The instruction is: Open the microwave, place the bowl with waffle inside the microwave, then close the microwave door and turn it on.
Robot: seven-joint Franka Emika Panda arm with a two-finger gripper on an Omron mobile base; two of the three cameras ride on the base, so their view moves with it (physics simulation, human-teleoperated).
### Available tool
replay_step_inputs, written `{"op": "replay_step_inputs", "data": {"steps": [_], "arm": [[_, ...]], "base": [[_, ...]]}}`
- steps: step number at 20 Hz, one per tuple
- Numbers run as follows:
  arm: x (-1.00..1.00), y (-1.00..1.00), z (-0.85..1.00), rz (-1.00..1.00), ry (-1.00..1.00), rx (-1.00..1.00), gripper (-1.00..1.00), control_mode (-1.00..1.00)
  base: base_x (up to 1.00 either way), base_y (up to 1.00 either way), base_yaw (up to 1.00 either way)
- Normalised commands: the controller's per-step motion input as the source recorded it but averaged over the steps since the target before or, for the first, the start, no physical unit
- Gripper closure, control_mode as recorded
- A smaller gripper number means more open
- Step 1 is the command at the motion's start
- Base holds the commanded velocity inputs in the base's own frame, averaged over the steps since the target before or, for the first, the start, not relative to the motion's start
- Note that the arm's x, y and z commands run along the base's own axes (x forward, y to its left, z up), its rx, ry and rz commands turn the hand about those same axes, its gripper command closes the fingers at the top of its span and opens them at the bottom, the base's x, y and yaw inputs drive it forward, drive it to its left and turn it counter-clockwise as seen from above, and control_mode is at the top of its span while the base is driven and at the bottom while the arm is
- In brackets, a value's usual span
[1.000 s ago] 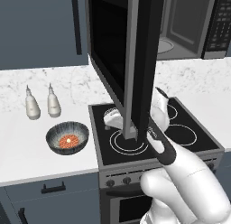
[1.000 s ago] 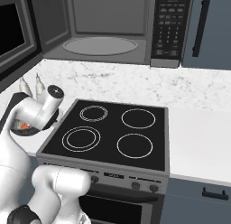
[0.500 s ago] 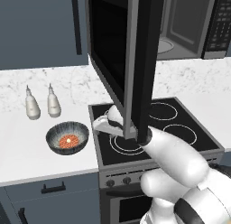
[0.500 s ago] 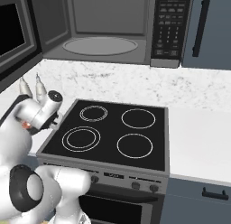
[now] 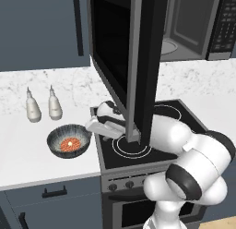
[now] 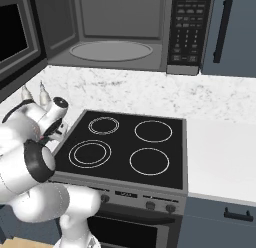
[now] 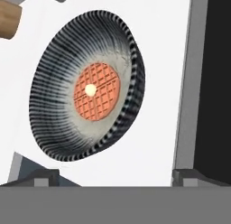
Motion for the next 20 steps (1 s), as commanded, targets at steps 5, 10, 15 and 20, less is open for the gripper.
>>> {"op": "replay_step_inputs", "data": {"steps": [5, 10, 15, 20], "arm": [[0.44, 0.0, -0.4, 0.0, 0.05, 0.0, -1.0, -1.0], [0.21, 0.2, -0.32, 0.0, 0.03, -0.02, -1.0, -1.0], [0.31, 0.23, -0.18, 0.0, 0.01, -0.02, -1.0, -1.0], [0.19, 0.06, -0.32, 0.0, 0.0, -0.01, -1.0, -1.0]], "base": [[0.0, 0.0, 0.0], [0.0, 0.0, 0.0], [0.0, 0.0, 0.0], [0.0, 0.0, 0.0]]}}
